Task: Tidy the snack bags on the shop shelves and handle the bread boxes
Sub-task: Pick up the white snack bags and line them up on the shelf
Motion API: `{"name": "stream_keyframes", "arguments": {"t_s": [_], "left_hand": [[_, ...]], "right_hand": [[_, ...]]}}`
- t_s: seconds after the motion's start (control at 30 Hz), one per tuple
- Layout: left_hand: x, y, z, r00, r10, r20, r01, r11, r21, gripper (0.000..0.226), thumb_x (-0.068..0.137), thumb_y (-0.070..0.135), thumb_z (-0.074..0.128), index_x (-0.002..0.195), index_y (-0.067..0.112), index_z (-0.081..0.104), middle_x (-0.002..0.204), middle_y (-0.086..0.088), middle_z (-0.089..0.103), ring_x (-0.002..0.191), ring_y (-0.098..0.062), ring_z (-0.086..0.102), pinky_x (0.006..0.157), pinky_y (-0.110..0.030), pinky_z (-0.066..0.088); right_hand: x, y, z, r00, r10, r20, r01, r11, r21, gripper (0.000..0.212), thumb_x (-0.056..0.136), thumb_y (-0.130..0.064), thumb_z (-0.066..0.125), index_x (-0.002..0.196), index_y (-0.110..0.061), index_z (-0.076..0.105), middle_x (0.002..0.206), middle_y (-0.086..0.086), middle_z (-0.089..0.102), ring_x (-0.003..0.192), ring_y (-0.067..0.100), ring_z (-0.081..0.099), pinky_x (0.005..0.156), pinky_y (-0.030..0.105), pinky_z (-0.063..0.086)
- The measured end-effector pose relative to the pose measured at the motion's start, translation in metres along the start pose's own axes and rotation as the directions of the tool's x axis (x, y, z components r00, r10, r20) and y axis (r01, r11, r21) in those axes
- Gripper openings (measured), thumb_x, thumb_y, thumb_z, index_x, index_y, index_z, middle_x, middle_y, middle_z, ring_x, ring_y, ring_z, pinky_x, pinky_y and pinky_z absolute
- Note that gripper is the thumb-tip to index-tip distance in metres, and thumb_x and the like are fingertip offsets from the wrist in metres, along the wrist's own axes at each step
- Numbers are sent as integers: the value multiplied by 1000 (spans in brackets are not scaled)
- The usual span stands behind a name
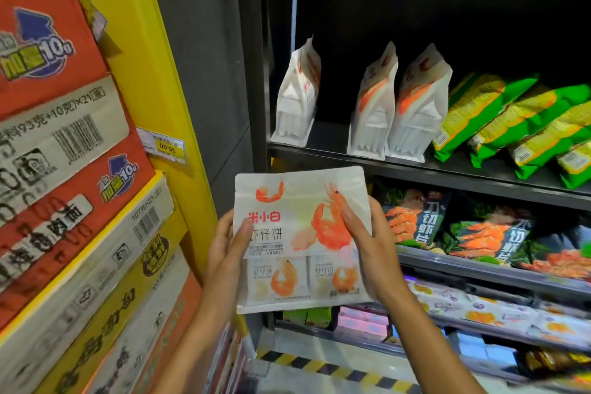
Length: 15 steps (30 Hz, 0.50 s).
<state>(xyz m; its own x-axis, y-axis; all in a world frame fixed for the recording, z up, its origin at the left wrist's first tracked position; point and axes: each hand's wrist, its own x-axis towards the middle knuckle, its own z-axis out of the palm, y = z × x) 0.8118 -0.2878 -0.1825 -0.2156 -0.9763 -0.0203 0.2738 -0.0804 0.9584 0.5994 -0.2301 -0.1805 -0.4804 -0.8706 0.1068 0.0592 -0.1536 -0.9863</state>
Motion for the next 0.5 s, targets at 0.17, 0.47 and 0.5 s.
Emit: {"name": "stream_keyframes", "arguments": {"t_s": [0.17,0.47,0.5], "left_hand": [[-5,-16,7,987,-127,-100,126,992,-22,29,101,32,57,126,18,60,109,-6,79,97,-24,77,76,-40,64],[-12,-26,20,992,-126,-25,127,989,82,24,96,23,63,119,16,60,102,-6,79,87,-18,78,64,-23,60],[-11,-26,20,991,-130,6,129,989,77,27,93,25,67,117,15,60,102,-6,79,86,-19,77,65,-24,60]], "right_hand": [[-16,14,-1,999,30,-32,-33,995,-98,38,100,-28,65,138,-26,57,129,-7,67,118,11,67,90,31,58],[-24,13,-14,966,102,-237,-129,986,-104,15,103,-29,58,115,-26,67,101,-9,75,89,2,72,69,13,53],[-25,14,-14,961,118,-250,-146,985,-96,14,104,-28,58,115,-28,67,103,-9,75,90,3,73,67,14,54]]}}
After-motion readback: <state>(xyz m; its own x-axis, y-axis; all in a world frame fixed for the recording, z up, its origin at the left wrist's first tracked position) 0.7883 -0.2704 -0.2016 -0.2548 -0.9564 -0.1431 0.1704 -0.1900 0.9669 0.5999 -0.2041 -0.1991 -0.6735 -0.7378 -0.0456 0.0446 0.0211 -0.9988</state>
